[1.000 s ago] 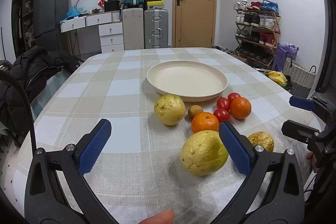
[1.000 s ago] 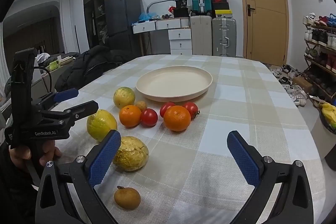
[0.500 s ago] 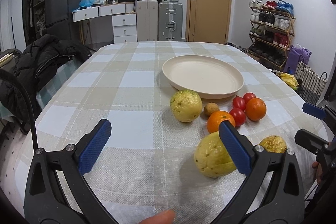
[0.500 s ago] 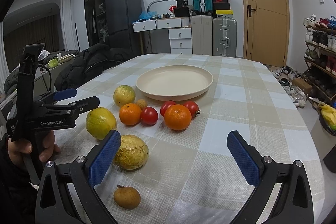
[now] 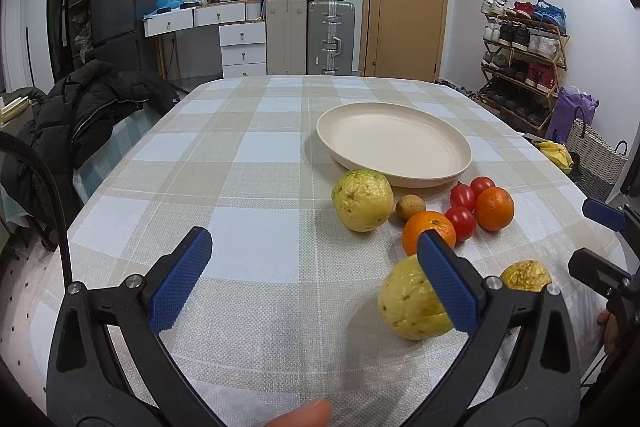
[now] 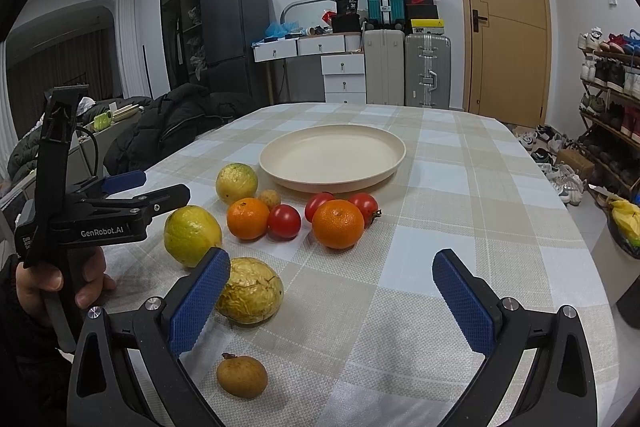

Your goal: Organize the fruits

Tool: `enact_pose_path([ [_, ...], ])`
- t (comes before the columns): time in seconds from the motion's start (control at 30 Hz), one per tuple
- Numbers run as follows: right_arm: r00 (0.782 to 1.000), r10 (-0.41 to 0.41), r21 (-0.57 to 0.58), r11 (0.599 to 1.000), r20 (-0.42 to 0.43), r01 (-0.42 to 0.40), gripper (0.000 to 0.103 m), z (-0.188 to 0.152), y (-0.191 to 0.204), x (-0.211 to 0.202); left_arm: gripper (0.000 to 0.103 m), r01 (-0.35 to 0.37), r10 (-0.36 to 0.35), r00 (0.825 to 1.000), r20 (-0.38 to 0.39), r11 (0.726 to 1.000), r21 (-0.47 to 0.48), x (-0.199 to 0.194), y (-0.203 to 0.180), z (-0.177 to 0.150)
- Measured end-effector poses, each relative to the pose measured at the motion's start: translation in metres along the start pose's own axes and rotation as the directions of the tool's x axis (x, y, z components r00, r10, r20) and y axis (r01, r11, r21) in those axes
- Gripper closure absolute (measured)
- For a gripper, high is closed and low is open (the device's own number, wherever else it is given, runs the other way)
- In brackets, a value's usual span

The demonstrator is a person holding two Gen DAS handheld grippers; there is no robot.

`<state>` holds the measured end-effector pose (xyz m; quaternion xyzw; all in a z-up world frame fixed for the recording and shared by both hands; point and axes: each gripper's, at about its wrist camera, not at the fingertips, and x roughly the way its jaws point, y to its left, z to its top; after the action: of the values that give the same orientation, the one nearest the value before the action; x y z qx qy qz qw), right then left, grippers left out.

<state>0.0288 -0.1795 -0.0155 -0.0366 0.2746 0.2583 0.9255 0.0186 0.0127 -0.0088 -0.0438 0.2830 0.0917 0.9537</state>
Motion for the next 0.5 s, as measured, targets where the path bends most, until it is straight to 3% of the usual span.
enact_pose_path([
  [0.5,1.0,0.0,0.003,1.0,0.0,0.0,0.0,0.0005,-0.0005,-0.0001,0.001,0.019,-0.019,1.0,0.015,1.0,0.014,-0.0055,-0.0023,-0.0009],
])
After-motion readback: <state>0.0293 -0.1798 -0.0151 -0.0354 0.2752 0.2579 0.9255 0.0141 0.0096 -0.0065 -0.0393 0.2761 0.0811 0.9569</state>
